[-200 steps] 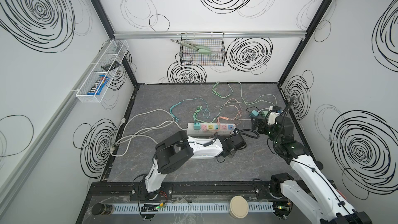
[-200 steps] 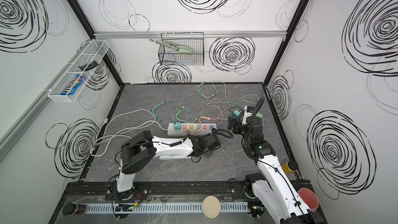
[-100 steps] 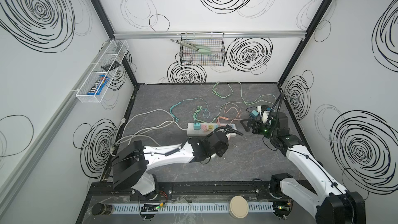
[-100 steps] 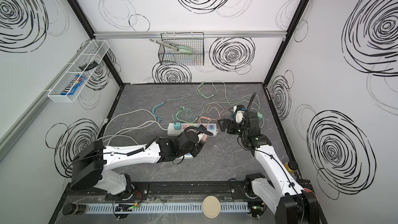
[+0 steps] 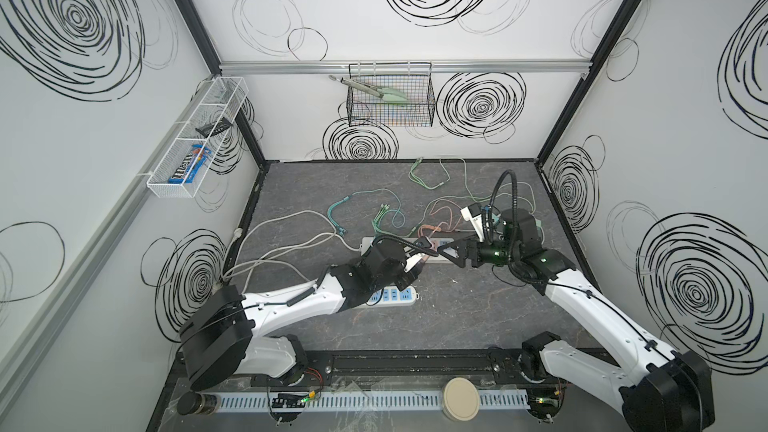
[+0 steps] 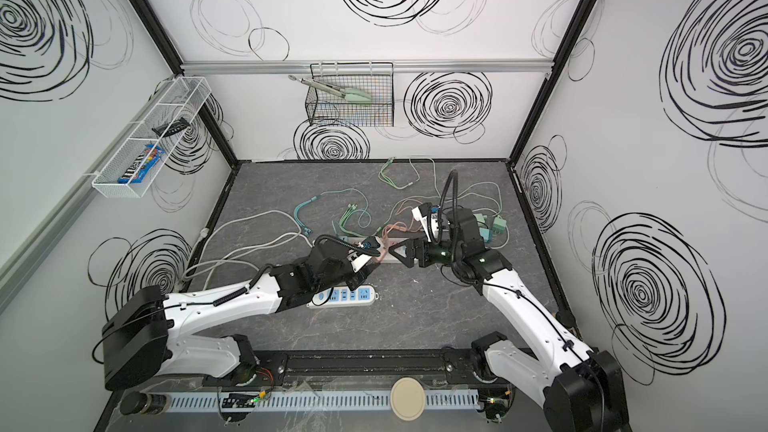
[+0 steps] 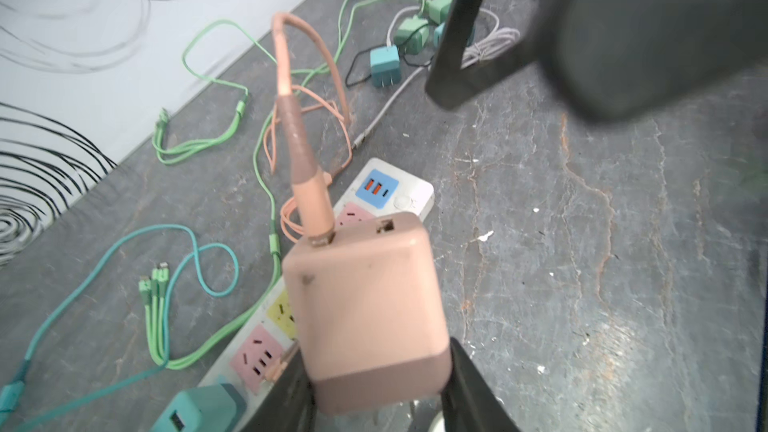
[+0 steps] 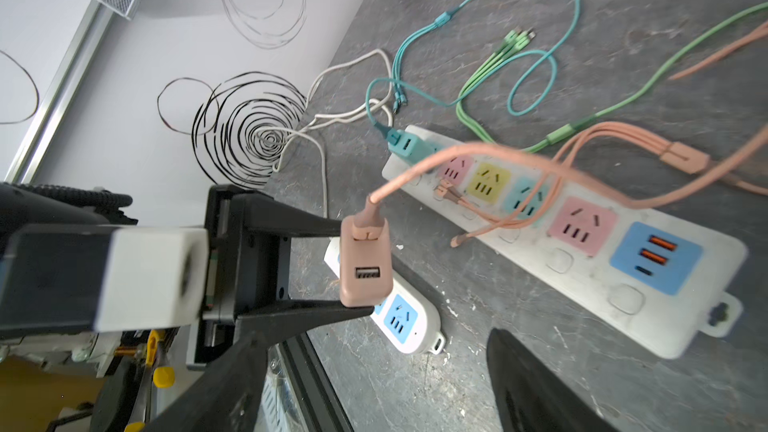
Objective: Insert the plug
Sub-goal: 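Lift the peach charger toward the right gripper while the right gripper grasps it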
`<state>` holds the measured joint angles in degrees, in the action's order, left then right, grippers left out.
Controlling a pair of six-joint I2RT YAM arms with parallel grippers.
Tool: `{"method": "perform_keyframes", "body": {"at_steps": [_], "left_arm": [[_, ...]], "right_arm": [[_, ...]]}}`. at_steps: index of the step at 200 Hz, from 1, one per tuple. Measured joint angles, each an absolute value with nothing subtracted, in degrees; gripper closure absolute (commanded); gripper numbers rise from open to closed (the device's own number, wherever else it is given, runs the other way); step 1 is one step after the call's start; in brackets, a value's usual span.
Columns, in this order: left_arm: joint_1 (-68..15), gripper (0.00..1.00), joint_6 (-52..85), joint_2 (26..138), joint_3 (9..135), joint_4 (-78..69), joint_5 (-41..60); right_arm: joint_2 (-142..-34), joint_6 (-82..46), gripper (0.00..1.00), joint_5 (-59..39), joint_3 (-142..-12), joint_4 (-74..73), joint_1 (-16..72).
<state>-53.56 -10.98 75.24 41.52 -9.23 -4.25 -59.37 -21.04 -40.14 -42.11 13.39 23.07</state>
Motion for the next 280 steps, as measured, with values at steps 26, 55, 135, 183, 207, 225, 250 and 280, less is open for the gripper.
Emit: {"method": "perform_keyframes", "body": {"at_steps": [26,55,135,183,207,225,250,280], "left_arm": [[-54.0,1.0,-18.5,71.3,35.4,-16.5,-3.5],[-54.4,1.0,-25.5,70.3,33.1,-18.3,-4.5],[-55.5,1.0,-35.0,70.3,33.2,-19.5,-6.0],[-55.5,1.0,-36.4,70.3,33.3,-19.5,-6.0],[-55.5,1.0,-36.8,70.3,33.3,-19.5,-5.9],[-55.5,0.73,-36.9,70.5,33.4,-19.4,-5.8],[-55.4,0.17,-34.8,71.1,33.4,-21.6,-7.6],[-52.7,0.08,-25.8,72.9,35.7,-22.4,-9.9]], "right_arm": [[-62.6,-20.0,0.19,-40.9,-44.0,15.7,24.2],[-64.4,-17.2,0.22,-42.0,-46.7,18.7,26.3],[-66.2,-13.8,0.36,-38.3,-49.5,20.3,32.4],[-69.7,-11.9,0.5,-37.4,-52.5,22.8,32.9],[-70.8,-10.9,0.62,-37.5,-53.1,23.9,33.2],[-71.5,-10.5,0.82,-37.8,-53.7,24.7,33.2],[-71.3,-10.0,1.0,-37.0,-53.9,24.6,33.0],[-69.3,-10.9,1.0,-35.0,-53.6,24.2,30.2]]}}
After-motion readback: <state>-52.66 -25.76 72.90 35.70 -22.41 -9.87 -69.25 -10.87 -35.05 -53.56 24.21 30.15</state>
